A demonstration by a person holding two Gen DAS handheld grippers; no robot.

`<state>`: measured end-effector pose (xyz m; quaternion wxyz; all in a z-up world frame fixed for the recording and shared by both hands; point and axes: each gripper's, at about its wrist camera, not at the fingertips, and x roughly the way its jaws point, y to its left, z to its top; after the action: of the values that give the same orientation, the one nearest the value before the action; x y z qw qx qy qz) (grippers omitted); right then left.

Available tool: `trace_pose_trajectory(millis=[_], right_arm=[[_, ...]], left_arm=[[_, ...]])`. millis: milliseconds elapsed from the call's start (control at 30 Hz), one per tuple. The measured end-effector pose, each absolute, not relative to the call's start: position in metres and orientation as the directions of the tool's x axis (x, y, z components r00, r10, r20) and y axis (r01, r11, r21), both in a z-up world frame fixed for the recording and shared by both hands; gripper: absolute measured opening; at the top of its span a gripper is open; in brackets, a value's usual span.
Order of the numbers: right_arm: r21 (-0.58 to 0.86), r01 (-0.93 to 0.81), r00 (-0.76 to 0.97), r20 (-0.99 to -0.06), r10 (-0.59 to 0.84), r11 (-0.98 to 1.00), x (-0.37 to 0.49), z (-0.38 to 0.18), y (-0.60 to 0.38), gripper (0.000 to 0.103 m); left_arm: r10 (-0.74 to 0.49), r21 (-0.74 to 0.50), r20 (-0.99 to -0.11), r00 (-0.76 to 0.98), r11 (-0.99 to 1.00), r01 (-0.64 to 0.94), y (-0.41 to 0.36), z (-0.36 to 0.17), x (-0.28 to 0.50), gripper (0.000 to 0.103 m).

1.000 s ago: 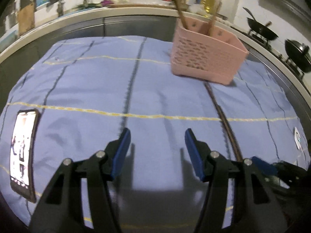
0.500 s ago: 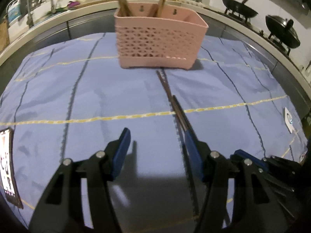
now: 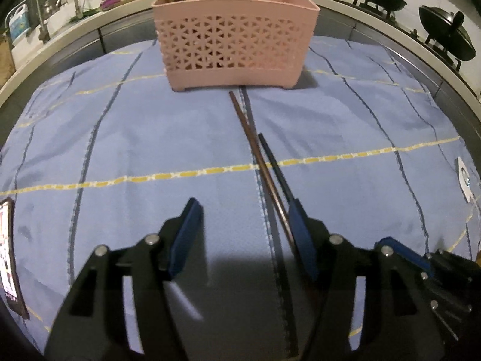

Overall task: Organize utensils
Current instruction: 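Bring the open right tool down to the remaining chopsticks, then pinch a dark chopstick with the right tool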

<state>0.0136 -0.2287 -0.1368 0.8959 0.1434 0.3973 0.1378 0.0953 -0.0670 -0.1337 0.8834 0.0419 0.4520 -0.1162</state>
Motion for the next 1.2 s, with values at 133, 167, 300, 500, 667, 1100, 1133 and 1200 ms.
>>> trace_pose_trajectory(millis=[133,167,300,500,667,1100,1133,1200], right_arm=[[0.369,-0.137,0.649,-0.668,0.365,0.919,0.013,-0.137,-0.229,0.004],[0.371,-0.136,0.648,-0.667,0.366,0.918,0.013,-0.137,-0.23,0.004],[0.369,-0.139,0.646,-0.669,0.367,0.919,0.015,-0.137,-0.228,0.004],[0.354,-0.153,0.655,-0.663,0.362,0.923,0.021,-0.128,-0.226,0.004],[0.349,-0.193,0.639,-0.664,0.388,0.917,0.03,-0.123,-0.213,0.004],[0.308,-0.211,0.604,-0.705,0.372,0.928,0.067,-0.127,-0.18,0.044],[0.288,-0.215,0.606,-0.71,0.359,0.933,0.069,-0.127,-0.178,0.044],[0.242,-0.227,0.603,-0.726,0.331,0.944,0.077,-0.127,-0.171,0.044]], left_arm=[[-0.144,-0.017,-0.818,0.557,0.974,0.228,-0.066,-0.134,0.095,0.061],[-0.132,-0.003,-0.82,0.557,0.974,0.228,-0.069,-0.135,0.096,0.061],[-0.103,0.035,-0.817,0.568,0.973,0.228,-0.074,-0.135,0.098,0.053],[-0.17,-0.024,-0.825,0.54,0.964,0.267,-0.048,-0.132,0.088,0.006],[-0.21,-0.046,-0.823,0.528,0.951,0.306,-0.015,-0.134,0.057,0.007],[-0.168,0.01,-0.821,0.546,0.951,0.309,-0.032,-0.13,0.107,0.034],[-0.161,0.026,-0.815,0.556,0.949,0.314,-0.035,-0.13,0.112,0.031],[-0.171,0.03,-0.808,0.564,0.944,0.329,-0.038,-0.13,0.12,0.025]])
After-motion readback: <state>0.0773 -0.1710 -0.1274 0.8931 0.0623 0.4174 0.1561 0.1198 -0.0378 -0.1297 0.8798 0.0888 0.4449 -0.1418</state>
